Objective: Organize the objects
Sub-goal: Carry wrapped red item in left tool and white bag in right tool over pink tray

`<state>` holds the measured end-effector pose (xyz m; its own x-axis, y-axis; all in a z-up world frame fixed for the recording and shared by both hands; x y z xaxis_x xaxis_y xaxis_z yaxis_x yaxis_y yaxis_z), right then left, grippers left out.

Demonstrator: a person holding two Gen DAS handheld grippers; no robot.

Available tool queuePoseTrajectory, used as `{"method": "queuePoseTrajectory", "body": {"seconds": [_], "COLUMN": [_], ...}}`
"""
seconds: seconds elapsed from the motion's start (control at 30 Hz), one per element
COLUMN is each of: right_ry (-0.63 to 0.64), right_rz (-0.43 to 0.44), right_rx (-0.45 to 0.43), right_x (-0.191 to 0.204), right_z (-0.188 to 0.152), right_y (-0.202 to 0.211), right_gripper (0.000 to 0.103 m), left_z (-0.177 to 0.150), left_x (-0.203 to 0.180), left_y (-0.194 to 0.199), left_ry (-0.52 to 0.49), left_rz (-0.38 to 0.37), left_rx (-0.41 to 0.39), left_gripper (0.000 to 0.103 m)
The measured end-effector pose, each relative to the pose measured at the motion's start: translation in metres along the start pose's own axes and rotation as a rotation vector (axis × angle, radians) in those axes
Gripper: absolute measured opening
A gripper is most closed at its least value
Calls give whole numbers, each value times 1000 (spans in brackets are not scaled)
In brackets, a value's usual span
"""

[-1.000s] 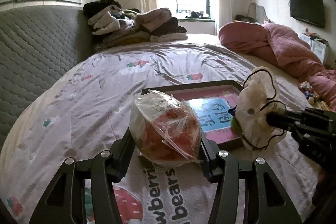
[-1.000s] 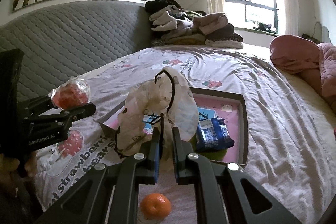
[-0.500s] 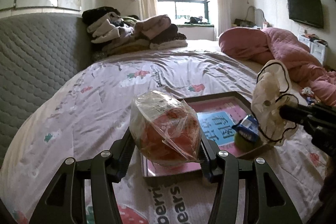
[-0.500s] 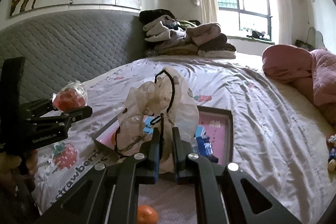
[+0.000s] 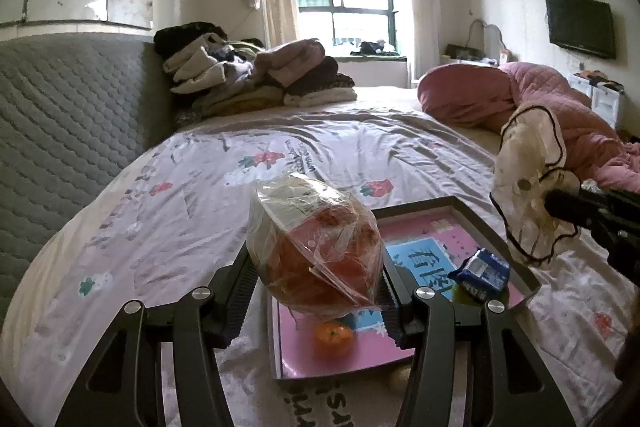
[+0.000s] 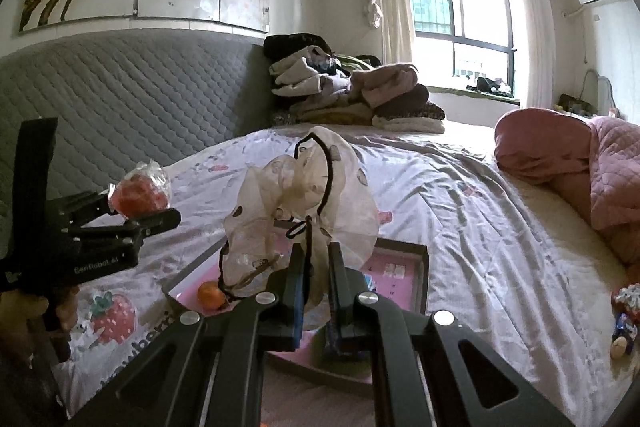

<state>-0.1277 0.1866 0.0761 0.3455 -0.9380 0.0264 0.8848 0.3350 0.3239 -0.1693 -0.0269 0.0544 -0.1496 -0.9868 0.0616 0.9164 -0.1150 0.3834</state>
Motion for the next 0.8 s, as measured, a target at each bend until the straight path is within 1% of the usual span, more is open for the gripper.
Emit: {"method": "queuePoseTrajectory", "body": {"seconds": [0.33, 0.67, 0.8], "right_ry": [-9, 9, 31], "right_rz": [-14, -3, -15], "right_rx": [-28, 13, 29], "right_x": [-6, -4, -1], "right_z": [8, 0, -5], "right_y": [-13, -31, -39], "right_gripper": [10, 10, 10], "left_z": [4, -6, -13], "left_x": [1, -12, -17], "left_y": [-16, -37, -47], "left_ry": [7, -18, -23], "left_rz": [-8, -33, -40], "left_rx": [-3, 22, 43], "left_gripper": [56, 56, 56]}}
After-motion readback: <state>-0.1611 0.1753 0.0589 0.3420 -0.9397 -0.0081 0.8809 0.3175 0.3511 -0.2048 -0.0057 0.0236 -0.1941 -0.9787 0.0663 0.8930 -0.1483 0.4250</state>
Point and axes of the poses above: each gripper's, at about its wrist camera, not at the fingertips, and y roughly against the way its jaws point, x to its left, z to its top, the point moved 2 cm from there along -y, roughly the way its jaws point, and after that the axes turned 6 degrees about -x, right-handed, at the moved point
